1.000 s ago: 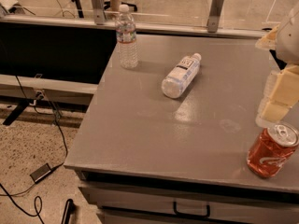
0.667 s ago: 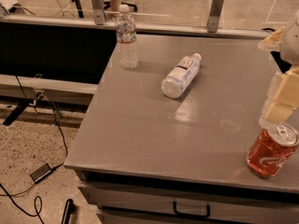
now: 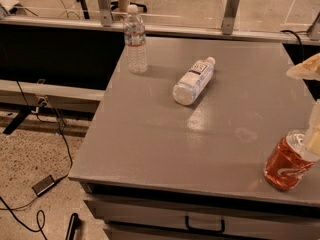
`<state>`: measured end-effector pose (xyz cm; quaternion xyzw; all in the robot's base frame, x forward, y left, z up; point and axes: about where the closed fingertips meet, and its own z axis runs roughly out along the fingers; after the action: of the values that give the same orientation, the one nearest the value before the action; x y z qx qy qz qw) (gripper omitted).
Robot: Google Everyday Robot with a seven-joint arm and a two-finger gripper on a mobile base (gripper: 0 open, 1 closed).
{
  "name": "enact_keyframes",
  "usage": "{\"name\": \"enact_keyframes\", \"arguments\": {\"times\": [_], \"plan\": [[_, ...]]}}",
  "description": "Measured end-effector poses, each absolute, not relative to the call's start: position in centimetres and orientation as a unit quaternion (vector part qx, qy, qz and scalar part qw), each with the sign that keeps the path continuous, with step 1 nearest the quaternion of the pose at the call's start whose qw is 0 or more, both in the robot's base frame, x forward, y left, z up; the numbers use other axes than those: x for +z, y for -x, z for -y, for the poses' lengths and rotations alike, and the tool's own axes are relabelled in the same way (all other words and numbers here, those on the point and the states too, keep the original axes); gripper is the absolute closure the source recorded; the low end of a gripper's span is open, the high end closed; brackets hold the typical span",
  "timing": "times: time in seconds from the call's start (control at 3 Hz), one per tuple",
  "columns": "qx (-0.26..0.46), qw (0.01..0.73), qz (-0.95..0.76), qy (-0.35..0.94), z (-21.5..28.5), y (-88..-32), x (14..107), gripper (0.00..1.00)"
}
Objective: Move coke can near blue plastic bottle
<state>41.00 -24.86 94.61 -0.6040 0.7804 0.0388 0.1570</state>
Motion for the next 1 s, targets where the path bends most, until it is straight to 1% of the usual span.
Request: {"name": "enact_keyframes", "arguments": {"times": [0.33,1.0], "plan": [[0.061,0.145,-0.782,0.603,25.5,-39.2,92.7,0.00],[0.056,0.126,-0.783,0.607,24.9,-37.1,89.8,0.00]]}}
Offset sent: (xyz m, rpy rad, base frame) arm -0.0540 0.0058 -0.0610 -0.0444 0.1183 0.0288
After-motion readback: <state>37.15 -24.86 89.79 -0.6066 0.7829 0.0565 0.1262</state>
